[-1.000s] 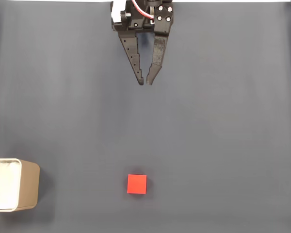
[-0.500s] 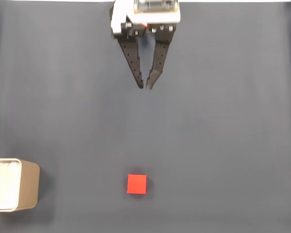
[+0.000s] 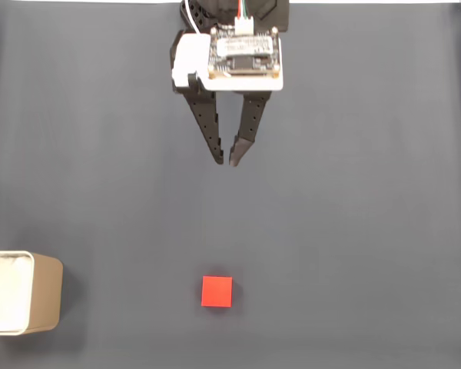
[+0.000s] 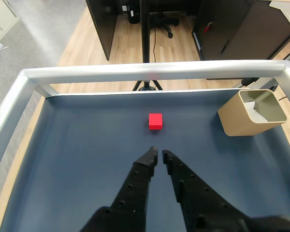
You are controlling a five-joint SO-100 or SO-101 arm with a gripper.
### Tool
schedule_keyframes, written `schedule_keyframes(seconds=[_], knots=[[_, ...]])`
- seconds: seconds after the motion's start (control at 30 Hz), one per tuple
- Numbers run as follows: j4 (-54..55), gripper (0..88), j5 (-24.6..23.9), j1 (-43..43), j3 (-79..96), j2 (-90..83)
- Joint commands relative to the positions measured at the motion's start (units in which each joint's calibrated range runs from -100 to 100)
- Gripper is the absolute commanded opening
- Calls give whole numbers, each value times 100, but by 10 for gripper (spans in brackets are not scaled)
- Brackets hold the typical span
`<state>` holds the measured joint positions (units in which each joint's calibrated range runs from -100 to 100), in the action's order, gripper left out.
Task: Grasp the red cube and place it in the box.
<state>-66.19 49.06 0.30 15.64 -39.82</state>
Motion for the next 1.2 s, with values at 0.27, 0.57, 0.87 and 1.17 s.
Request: schedule_keyframes(seconds=[0.27, 0.57, 0.87, 1.17], knots=[[-12, 14, 24, 41, -506, 524], [45, 85, -73, 56, -880, 1087], [119, 152, -63, 119, -1300, 1685], [537, 213, 29, 276, -1318, 2084]])
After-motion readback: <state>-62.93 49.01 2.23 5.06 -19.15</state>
